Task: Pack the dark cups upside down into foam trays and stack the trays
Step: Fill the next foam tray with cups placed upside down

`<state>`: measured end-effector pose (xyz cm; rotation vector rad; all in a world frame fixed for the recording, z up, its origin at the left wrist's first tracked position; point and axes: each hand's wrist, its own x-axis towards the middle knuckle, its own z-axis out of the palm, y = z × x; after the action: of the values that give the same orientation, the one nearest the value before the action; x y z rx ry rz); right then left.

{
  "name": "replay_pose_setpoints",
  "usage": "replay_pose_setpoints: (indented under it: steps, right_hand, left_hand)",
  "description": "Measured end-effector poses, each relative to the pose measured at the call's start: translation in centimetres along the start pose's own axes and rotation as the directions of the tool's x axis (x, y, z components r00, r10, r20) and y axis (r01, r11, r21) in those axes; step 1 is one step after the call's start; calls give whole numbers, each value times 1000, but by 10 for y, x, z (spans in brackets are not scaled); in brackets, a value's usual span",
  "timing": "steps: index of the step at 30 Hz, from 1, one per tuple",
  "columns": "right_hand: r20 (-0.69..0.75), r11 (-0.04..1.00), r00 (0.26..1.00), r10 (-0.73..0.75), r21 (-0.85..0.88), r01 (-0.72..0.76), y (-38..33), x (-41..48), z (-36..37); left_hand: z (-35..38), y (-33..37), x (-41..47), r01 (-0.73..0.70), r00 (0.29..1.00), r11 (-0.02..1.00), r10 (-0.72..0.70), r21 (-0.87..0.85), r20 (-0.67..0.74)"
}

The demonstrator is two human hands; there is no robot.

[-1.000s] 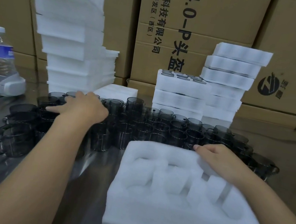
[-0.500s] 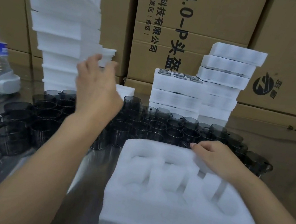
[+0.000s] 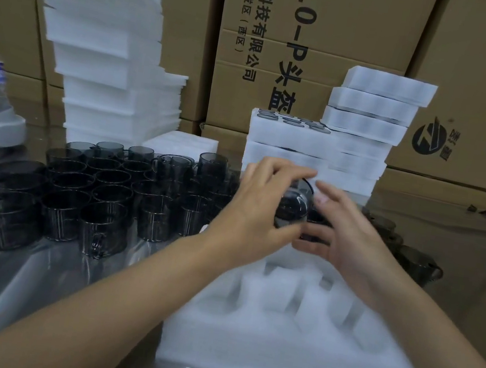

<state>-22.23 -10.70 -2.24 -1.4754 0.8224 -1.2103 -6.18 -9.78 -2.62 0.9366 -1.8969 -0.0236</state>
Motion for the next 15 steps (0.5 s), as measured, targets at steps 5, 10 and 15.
replay_pose_setpoints:
  steps: [5,10,15]
  right_hand:
    - [22,999,999,40,30,-41,3,1,-3]
    - [-34,999,999,11,47,-9,6,2,-5]
    - [-59,999,998,-1,44,3,7,3,-6]
  left_hand:
    - [1,-9,-3,39,999,993,-34,-108,42]
    - [2,-12,-4,169,985,949,-151,-266,88]
    - [1,-12,-1,407,913,742,-313,-533,261]
